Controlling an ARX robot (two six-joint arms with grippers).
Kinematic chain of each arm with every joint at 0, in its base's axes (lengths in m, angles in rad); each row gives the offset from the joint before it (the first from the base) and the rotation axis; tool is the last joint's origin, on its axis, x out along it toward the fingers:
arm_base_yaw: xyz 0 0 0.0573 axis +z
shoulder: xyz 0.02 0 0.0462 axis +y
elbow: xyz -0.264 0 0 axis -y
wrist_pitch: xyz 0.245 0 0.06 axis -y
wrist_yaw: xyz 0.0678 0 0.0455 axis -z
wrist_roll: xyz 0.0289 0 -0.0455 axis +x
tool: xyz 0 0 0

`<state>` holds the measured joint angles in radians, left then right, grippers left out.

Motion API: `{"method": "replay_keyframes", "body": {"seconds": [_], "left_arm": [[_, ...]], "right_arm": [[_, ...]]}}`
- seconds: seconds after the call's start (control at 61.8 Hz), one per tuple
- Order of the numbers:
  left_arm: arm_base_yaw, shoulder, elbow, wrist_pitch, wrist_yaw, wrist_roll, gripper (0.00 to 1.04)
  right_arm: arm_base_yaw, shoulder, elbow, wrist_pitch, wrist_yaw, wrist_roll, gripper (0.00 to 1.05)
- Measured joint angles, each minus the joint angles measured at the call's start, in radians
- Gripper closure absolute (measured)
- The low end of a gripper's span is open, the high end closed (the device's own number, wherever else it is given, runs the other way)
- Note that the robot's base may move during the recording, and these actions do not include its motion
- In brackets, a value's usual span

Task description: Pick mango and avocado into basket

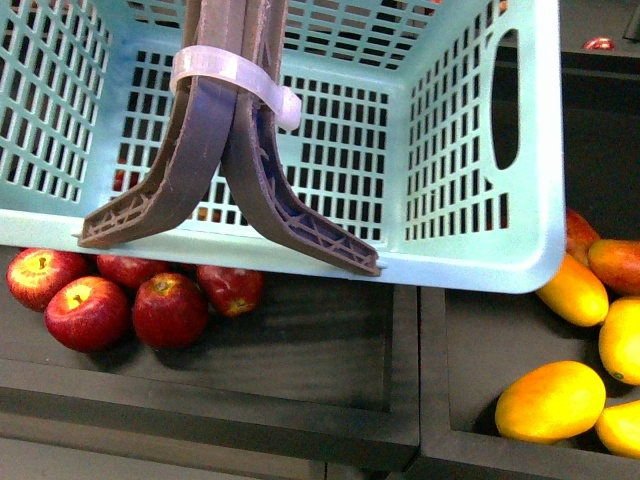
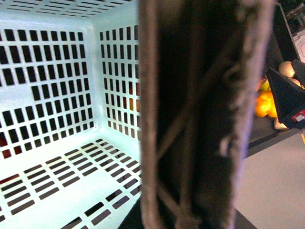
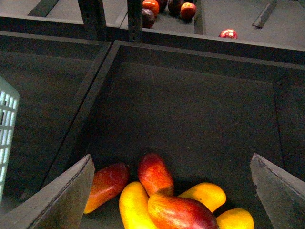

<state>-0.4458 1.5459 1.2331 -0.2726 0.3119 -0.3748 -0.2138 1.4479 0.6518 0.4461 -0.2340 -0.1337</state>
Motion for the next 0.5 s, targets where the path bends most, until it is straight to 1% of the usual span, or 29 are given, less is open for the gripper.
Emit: {"method": "replay_keyframes", "body": {"seconds": [0.178,0.502], "left_arm": [[-0.005,0.0,0.0,0.0,0.012,0.0,0.99],[-0.002,0.001,0.0,0.0,-0.003,0.0,0.99]], "right_arm": [[0.0,0.0,0.0,0.0,-0.001,0.0,0.08],[0.0,0.0,0.0,0.0,0.0,0.0,0.08]]}}
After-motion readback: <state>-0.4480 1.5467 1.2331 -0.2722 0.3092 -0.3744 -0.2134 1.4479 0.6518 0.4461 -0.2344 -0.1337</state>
